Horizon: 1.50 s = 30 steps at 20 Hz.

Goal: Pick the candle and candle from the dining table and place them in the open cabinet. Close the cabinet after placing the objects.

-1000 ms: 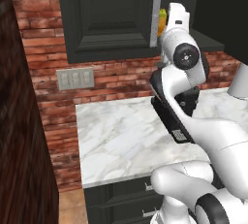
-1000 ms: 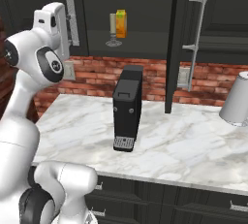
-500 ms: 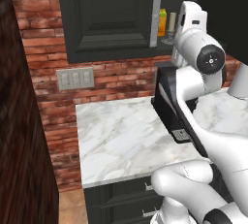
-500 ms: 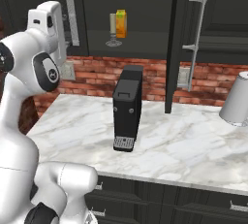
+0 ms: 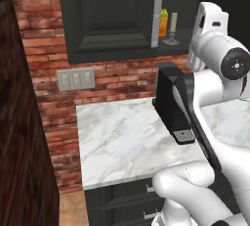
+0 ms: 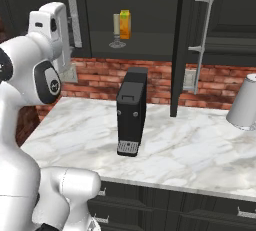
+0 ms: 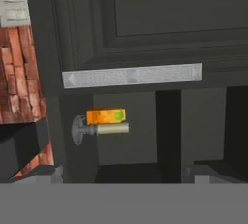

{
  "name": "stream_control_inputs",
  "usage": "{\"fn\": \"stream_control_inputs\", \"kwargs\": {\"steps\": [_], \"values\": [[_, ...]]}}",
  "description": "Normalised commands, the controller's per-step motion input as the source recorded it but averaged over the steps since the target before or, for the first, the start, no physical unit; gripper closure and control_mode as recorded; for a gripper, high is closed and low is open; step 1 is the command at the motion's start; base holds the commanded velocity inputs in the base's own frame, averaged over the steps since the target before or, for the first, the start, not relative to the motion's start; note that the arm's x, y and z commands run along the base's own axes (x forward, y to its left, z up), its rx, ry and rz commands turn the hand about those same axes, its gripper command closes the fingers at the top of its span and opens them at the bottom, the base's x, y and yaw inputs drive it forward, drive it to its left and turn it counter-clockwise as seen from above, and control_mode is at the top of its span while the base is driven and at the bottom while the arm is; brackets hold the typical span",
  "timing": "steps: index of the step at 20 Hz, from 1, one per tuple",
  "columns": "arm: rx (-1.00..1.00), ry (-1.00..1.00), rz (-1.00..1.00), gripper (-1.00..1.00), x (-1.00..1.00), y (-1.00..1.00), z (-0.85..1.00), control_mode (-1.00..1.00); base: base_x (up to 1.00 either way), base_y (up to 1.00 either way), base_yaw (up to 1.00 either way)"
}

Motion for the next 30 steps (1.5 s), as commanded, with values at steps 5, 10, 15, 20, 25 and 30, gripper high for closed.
{"fn": "stream_control_inputs", "kwargs": {"steps": [5,10,15,20,25,30], "values": [[0.00,0.00,0.02,-1.00,-0.30,-0.33,0.00,-1.00,0.00,0.00,0.00],[0.00,0.00,0.01,-1.00,-0.37,-0.34,0.00,-1.00,0.00,0.00,0.00],[0.00,0.00,0.00,-1.00,-0.43,-0.35,0.00,-1.00,0.00,0.00,0.00],[0.00,0.00,0.00,-1.00,-0.44,-0.44,0.00,-1.00,0.00,0.00,0.00],[0.00,0.00,0.04,-1.00,-0.40,-0.38,0.00,-1.00,0.00,0.00,0.00],[0.00,0.00,0.05,-1.00,-0.38,-0.31,0.00,-1.00,0.00,0.00,0.00]]}}
